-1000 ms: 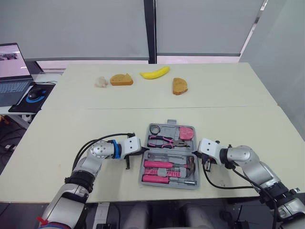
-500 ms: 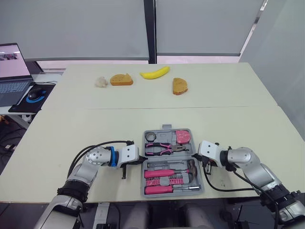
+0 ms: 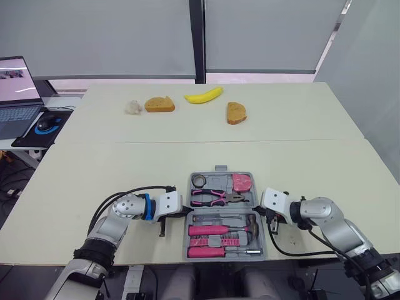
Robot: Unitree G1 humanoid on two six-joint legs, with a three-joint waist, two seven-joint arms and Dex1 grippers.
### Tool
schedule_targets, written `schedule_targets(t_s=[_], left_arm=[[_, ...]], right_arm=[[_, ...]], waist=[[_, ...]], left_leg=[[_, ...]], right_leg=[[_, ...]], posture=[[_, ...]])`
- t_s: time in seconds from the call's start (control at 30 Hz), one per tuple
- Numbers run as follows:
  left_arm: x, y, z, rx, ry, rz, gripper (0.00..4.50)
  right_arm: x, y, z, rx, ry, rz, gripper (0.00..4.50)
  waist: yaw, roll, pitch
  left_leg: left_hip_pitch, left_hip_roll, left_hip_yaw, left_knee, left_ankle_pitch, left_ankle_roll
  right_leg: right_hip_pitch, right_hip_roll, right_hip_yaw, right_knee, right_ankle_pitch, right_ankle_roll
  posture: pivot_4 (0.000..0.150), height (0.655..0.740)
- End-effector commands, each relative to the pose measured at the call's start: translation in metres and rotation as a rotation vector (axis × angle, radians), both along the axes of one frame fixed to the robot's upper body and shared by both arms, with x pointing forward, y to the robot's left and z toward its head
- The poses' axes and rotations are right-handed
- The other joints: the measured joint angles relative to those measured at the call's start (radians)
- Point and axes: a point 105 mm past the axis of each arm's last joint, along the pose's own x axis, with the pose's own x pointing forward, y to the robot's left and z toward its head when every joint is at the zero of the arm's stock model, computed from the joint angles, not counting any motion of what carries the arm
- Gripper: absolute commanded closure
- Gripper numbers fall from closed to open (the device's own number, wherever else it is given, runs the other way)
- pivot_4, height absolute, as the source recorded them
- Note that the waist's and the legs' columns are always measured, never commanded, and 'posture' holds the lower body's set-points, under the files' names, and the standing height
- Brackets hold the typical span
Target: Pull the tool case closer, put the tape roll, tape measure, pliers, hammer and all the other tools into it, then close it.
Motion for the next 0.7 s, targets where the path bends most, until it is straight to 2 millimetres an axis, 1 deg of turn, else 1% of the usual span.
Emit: schedule_targets(t_s=[0.03, 0.17, 0.33, 0.47, 0.5, 0.53, 0.6, 0.67, 0.7], left_arm=[[-0.003, -0.016, 0.011, -0.048, -0.049, -0.05, 4.5], [-0.003, -0.014, 0.01, -0.037, -0.043, -0.04, 4.5], [0.003, 0.006, 0.011, -0.01, -0.041, 0.042, 4.5], [0.01, 0.04, 0.026, 0.006, -0.058, 0.133, 4.5], [0.01, 0.044, 0.029, 0.01, -0.062, 0.139, 4.5], [0.01, 0.048, 0.036, 0.007, -0.073, 0.135, 4.5], [0.006, 0.048, 0.049, -0.014, -0.085, 0.107, 4.5], [-0.009, 0.032, 0.063, -0.055, -0.066, 0.002, 4.5], [-0.02, 0.021, 0.067, -0.072, -0.047, -0.065, 4.5]], right_arm=[[-0.012, 0.027, 0.011, 0.07, -0.006, 0.109, 4.48], [-0.007, 0.024, 0.01, 0.053, -0.021, 0.091, 4.48], [0.001, 0.005, 0.014, 0.031, -0.01, -0.034, 4.48], [-0.002, -0.02, 0.026, 0.027, -0.023, -0.161, 4.48], [-0.003, -0.023, 0.028, 0.024, -0.029, -0.175, 4.48], [-0.005, -0.03, 0.032, 0.018, -0.04, -0.204, 4.48], [-0.011, -0.039, 0.038, -0.005, -0.065, -0.223, 4.48], [-0.021, -0.049, 0.039, -0.07, -0.101, -0.225, 4.48], [-0.027, -0.049, 0.041, -0.064, -0.108, -0.218, 4.48]], waist=[[0.0, 0.0, 0.0], [0.0, 0.0, 0.0], [0.0, 0.0, 0.0], [0.0, 0.0, 0.0], [0.0, 0.0, 0.0], [0.001, 0.0, 0.0], [0.002, 0.001, 0.0], [0.006, 0.001, 0.0], [0.007, 0.001, 0.0]], left_leg=[[0.0, 0.0, 0.0, 0.0, 0.0, 0.0], [0.0, 0.0, 0.0, 0.0, 0.0, 0.0], [0.0, 0.0, 0.0, 0.0, 0.0, 0.0], [0.0, 0.0, 0.0, 0.0, 0.0, 0.0], [0.0, 0.0, -0.001, 0.0, 0.0, 0.0], [0.0, 0.0, -0.001, 0.0, 0.0, 0.0], [0.0, 0.0, 0.0, -0.001, 0.0, 0.0], [0.0, 0.0, 0.0, -0.001, 0.0, 0.0], [0.0, 0.0, 0.0, -0.001, 0.0, 0.0]], right_leg=[[0.0, 0.0, 0.0, 0.0, 0.0, 0.0], [0.0, 0.0, 0.0, 0.0, 0.0, 0.0], [0.0, 0.0, 0.0, 0.0, 0.0, 0.0], [0.0, 0.0, 0.0, 0.0, 0.0, 0.0], [-0.001, 0.0, 0.0, 0.0, 0.0, 0.0], [-0.001, 0.0, 0.0, 0.0, 0.0, 0.0], [-0.001, 0.0, 0.0, -0.001, 0.0, 0.0], [-0.001, -0.001, 0.0, -0.002, 0.0, 0.0], [-0.001, -0.001, 0.0, -0.003, 0.0, 0.0]], posture=[[0.15, 0.74], [0.15, 0.74], [0.15, 0.74], [0.15, 0.74], [0.15, 0.74], [0.15, 0.74], [0.15, 0.74], [0.15, 0.74], [0.15, 0.74]])
